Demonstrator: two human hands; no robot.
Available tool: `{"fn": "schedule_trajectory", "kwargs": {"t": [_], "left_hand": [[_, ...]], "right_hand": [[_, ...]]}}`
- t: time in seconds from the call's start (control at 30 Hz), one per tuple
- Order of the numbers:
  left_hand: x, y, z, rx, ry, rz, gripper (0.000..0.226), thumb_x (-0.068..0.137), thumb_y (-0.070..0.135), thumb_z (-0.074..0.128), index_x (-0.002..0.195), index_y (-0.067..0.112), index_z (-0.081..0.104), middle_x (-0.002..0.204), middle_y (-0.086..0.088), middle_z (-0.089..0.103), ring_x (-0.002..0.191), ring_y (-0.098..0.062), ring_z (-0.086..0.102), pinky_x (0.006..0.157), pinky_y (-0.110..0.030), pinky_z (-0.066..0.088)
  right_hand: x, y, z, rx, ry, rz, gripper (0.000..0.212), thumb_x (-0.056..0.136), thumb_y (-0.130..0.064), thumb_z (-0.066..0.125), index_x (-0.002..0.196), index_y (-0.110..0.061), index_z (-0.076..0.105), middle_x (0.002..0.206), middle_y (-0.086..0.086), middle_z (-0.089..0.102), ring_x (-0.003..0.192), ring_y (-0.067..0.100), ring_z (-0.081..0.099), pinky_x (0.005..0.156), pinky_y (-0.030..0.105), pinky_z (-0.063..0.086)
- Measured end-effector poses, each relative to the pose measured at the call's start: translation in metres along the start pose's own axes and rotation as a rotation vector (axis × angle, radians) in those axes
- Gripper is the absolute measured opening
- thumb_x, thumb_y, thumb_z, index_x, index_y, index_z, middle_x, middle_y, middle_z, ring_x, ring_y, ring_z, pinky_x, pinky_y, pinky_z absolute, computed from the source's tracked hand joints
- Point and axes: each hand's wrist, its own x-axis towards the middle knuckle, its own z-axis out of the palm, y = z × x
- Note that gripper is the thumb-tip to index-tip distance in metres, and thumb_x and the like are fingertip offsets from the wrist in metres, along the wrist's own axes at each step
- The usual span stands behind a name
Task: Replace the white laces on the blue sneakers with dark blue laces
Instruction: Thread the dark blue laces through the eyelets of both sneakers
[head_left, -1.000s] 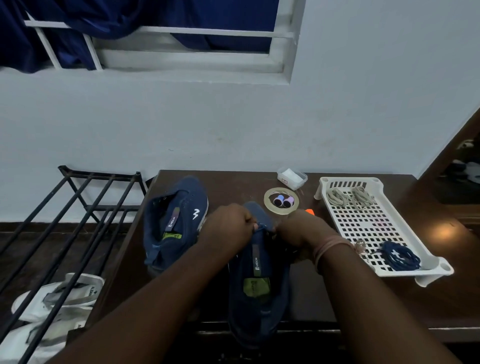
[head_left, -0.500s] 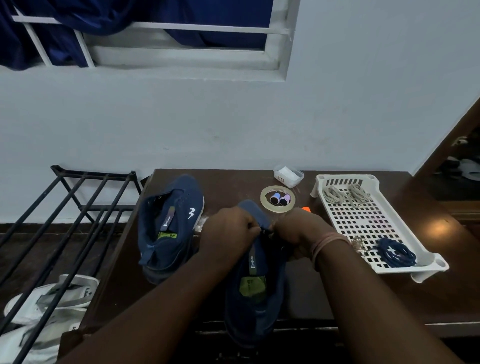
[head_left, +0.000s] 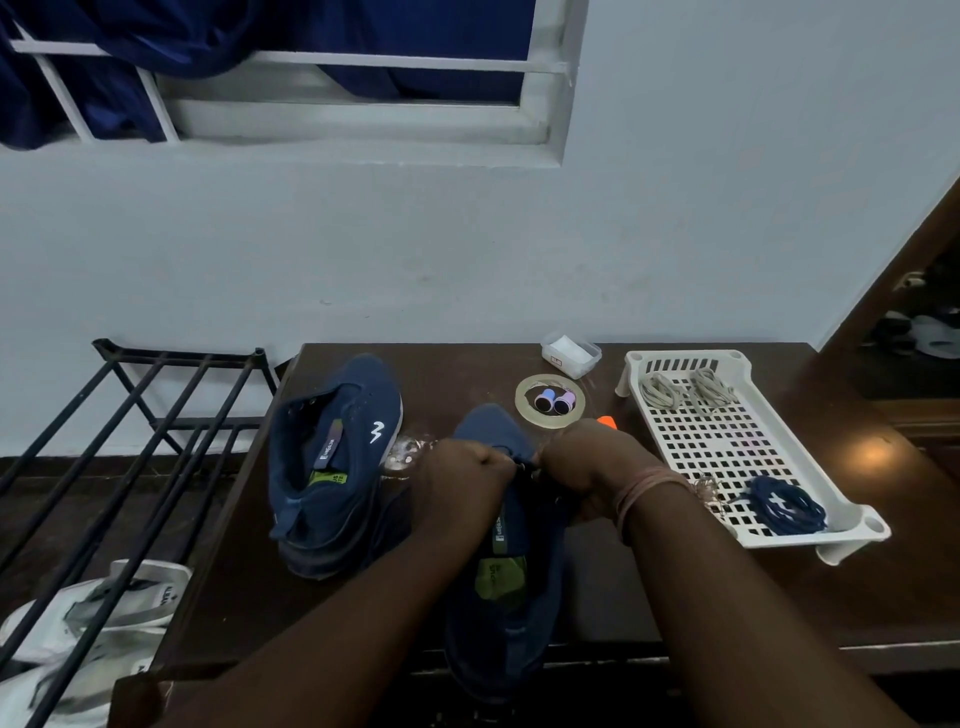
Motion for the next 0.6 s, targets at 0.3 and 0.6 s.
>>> {"fn": "schedule_trajectory", "kwargs": {"t": [0.3, 0.6], "left_hand": [[0.0, 0.003, 0.0, -0.193, -0.058, -0.178, 0.011, 0.078, 0.023, 0.079, 0.068, 0.027, 0.078, 0.065, 0.004, 0.073, 0.065, -0.014, 0.07, 0.069, -0.034, 0.059], [-0.005, 0.008, -0.002, -0.093, -0.065, -0.084, 0.023, 0.085, 0.031, 0.075, 0.063, 0.025, 0.074, 0.057, 0.007, 0.065, 0.057, -0.01, 0.059, 0.055, -0.027, 0.045]], "right_hand": [[0.002, -0.005, -0.002, -0.192, -0.049, -0.007, 0.03, 0.1, -0.021, 0.053, 0.123, -0.006, 0.064, 0.12, 0.01, 0.066, 0.107, 0.026, 0.066, 0.086, 0.032, 0.056], [0.004, -0.001, 0.0, 0.011, -0.109, 0.075, 0.018, 0.1, -0.014, 0.051, 0.112, -0.01, 0.063, 0.104, 0.017, 0.066, 0.094, 0.031, 0.069, 0.082, 0.042, 0.06]]}}
